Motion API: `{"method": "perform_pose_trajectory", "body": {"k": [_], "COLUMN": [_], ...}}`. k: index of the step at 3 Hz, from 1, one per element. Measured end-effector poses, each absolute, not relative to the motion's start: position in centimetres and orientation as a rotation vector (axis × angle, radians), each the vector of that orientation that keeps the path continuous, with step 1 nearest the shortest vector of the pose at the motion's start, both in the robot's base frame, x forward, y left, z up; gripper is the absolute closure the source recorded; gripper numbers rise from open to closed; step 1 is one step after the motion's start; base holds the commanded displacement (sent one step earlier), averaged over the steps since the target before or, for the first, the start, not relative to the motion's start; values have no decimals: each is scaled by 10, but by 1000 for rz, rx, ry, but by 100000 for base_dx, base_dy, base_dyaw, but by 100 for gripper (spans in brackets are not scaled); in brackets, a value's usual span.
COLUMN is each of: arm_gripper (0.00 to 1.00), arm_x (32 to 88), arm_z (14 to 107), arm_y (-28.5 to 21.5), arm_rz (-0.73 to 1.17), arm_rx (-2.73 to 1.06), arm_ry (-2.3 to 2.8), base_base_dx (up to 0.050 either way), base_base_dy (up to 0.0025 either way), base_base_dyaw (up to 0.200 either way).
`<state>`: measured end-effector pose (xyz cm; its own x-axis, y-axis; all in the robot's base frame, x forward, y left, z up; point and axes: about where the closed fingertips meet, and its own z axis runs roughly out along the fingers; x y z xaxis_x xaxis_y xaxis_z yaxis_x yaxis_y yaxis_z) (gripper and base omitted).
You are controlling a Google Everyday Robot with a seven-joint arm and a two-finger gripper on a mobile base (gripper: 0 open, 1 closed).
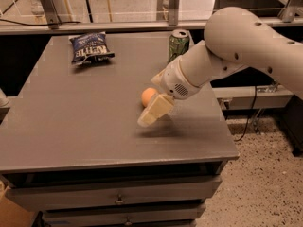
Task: Pick orange
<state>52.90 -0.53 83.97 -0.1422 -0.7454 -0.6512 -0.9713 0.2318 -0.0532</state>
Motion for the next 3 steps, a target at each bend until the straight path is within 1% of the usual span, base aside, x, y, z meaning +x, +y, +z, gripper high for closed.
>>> {"method": "perform_pose_trajectory", "body": {"k": [2,3], "arm_gripper": [65,88], "arm_x": [534,537], "arm_z": [833,842], "arm_y": [3,-7], "arm_rz": [547,539], "arm_rx": [-1553,-1533], "arm_ry": [1976,1983], "base_base_dx": [0,0], "base_base_dy": [0,0], "base_base_dyaw": [0,0]}}
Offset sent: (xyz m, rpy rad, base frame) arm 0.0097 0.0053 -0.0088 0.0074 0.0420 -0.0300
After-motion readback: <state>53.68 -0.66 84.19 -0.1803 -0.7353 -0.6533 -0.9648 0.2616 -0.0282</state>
